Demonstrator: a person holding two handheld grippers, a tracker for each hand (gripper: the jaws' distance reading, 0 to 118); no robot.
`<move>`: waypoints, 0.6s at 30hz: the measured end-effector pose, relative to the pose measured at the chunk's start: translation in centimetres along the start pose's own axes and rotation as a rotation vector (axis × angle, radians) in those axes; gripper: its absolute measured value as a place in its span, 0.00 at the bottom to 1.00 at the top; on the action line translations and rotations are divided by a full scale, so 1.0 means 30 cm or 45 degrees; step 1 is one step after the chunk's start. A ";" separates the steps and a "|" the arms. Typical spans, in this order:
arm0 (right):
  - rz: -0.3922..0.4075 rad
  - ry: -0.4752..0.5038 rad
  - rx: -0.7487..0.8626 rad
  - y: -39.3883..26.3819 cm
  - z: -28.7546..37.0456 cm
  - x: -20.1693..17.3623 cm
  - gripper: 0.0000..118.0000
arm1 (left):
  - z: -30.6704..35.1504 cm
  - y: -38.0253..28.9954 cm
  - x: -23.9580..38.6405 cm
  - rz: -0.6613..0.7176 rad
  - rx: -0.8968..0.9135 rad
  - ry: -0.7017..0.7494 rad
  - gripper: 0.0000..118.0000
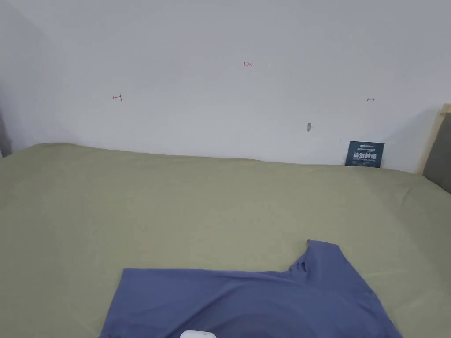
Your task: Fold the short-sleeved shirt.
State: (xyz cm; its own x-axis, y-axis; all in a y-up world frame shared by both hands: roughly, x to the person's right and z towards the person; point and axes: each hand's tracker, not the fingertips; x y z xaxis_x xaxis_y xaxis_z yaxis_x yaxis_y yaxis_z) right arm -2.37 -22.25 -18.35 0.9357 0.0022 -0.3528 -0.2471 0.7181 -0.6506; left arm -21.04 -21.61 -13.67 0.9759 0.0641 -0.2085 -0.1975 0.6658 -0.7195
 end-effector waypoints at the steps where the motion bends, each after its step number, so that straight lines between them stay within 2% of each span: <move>1: -0.014 0.004 0.006 0.007 -0.011 0.025 0.01 | -0.009 0.026 -0.024 0.030 0.002 -0.006 0.00; 5: -0.054 0.024 0.016 0.079 0.010 0.057 0.01 | -0.067 0.203 -0.180 0.091 0.039 -0.038 0.00; 9: -0.074 0.038 0.035 0.138 -0.024 0.121 0.01 | -0.159 0.429 -0.432 0.219 0.049 -0.127 0.00; 10: -0.080 0.037 0.038 0.154 -0.037 0.139 0.01 | -0.191 0.488 -0.492 0.224 0.018 -0.162 0.05; 11: -0.085 0.035 0.038 0.168 -0.047 0.155 0.01 | -0.219 0.533 -0.539 0.234 -0.003 -0.184 0.26; 12: -0.096 0.038 0.040 0.183 -0.059 0.175 0.01 | -0.252 0.581 -0.573 0.237 -0.021 -0.171 0.71; 13: -0.111 0.041 0.037 0.189 -0.089 0.208 0.01 | -0.296 0.620 -0.598 0.199 -0.057 -0.082 0.94; 14: -0.127 0.045 0.028 0.199 -0.103 0.226 0.01 | -0.343 0.646 -0.625 0.179 -0.084 -0.062 1.00; 16: -0.176 0.061 0.019 0.217 -0.130 0.266 0.01 | -0.433 0.684 -0.664 0.238 -0.103 -0.067 1.00; 18: -0.178 0.052 0.010 0.226 -0.143 0.284 0.01 | -0.548 0.699 -0.694 0.310 -0.277 -0.084 1.00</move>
State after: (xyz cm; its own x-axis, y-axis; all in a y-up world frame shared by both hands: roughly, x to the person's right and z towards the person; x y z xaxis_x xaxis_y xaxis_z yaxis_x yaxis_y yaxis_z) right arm 2.86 -20.35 -28.65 0.9497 -0.1267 -0.2864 -0.1127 0.7150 -0.6900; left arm -47.01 -21.20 -35.30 0.9002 0.2548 -0.3532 -0.4337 0.4512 -0.7800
